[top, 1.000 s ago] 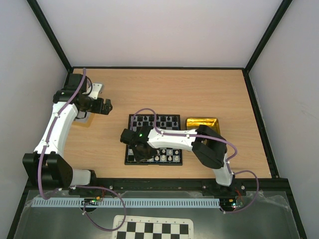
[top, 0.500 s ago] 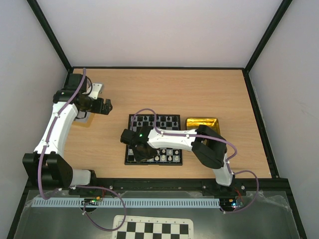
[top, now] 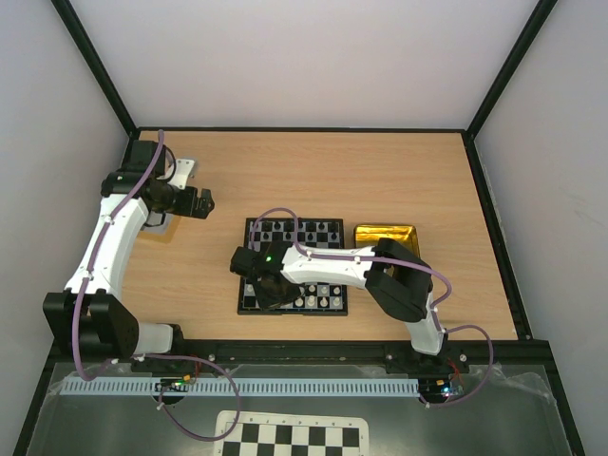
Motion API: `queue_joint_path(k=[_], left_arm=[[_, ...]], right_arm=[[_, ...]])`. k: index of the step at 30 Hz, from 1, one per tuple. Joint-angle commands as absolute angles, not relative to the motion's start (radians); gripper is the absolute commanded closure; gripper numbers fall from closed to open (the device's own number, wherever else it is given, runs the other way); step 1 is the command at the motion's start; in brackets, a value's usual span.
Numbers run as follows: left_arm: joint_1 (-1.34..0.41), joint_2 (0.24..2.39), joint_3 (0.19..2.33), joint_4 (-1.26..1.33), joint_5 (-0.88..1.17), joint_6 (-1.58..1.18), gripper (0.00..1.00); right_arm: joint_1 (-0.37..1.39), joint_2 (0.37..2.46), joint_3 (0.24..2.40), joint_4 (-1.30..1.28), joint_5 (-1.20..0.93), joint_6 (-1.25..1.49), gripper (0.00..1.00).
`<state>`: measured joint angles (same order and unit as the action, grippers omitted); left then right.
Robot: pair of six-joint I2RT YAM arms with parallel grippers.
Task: Set up the chess pieces on the board
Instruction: Place the chess piece on the chessboard.
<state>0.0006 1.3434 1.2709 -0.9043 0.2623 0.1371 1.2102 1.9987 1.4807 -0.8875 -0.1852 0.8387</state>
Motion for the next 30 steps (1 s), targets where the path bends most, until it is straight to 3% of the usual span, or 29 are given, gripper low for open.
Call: queue_joint_path(k=[1, 30], left_arm=[[0.006, 1.342, 1.287, -0.910, 0.276, 0.130, 0.01], [0.006, 1.339, 1.290, -0.916, 0.281, 0.129, 0.01]], right_arm=[[1.204, 1.988, 1.467, -0.899, -0.186, 0.845, 0.86], [1.204, 1.972, 1.483, -0.893, -0.165, 0.850, 0.83]])
